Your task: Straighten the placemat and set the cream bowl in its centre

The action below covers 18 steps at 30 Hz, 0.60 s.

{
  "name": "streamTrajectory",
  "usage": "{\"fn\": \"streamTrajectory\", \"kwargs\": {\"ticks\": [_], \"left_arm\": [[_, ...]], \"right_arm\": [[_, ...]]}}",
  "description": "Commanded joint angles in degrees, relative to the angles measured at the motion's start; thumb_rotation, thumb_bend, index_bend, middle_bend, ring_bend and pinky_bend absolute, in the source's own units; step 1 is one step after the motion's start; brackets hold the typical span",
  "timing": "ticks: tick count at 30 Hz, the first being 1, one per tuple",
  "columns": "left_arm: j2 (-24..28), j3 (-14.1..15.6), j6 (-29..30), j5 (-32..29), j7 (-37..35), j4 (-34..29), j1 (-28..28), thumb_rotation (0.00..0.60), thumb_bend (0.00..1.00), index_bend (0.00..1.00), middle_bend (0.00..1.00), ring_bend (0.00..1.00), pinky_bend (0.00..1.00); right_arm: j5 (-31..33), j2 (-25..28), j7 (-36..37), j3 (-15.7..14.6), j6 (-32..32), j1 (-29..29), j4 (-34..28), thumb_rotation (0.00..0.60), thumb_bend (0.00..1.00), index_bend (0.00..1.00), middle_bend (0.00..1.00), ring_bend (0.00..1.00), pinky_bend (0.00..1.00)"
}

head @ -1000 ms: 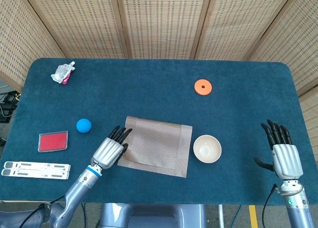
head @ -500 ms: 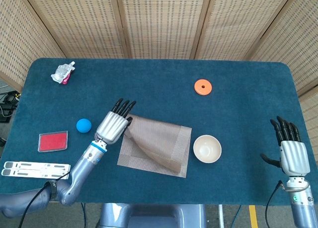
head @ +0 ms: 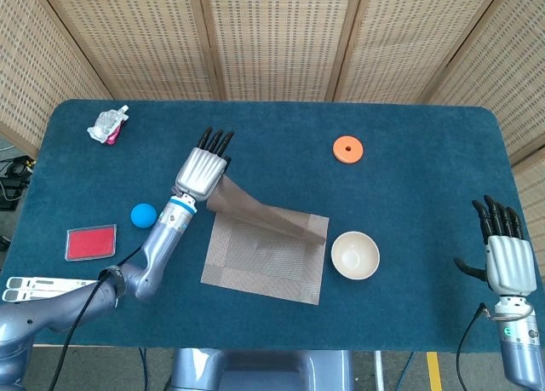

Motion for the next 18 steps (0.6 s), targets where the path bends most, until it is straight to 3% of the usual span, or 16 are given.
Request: {"fn": "streamTrajectory", "kwargs": {"ticks": [1,8,13,18], "left_arm": [[-3.8,-2.1,-4.1,-3.0,-1.6,10.9,-5.4,0.6,0.55,0.53,0.0,0.0,0.0],[-7.7,-2.7,-8.8,-4.5,-5.8,26.4,-10.8,0.6,0.54,0.48,0.0,0.0,0.0],[-9.7,-2.5,-10.5,-4.4,-10.0,33.8,-12.9,0.6,0.51,0.43,0.0,0.0,0.0],[-10.8,-1.4,-10.7,-3.3,-14.8,38.0,-13.2,0.6,0.39,0.33,0.0,0.0,0.0]], "right_arm": [[0.3,-0.2,-0.2,0.2,-0.2,0.1,0.3,0.6,0.12,0.07,0.0,0.0,0.0],[0.9,-1.0,-0.8,0.5,-0.8,0.6,1.5,0.6,0.12,0.07,0.0,0.0,0.0],[1.4,-1.5,-1.3,0.5,-1.5,0.9,2.1,0.6,0.12,0.07,0.0,0.0,0.0],[1.8,-2.0,-1.6,0.4,-2.2,1.1,2.7,0.6,0.12,0.07,0.0,0.0,0.0]]}}
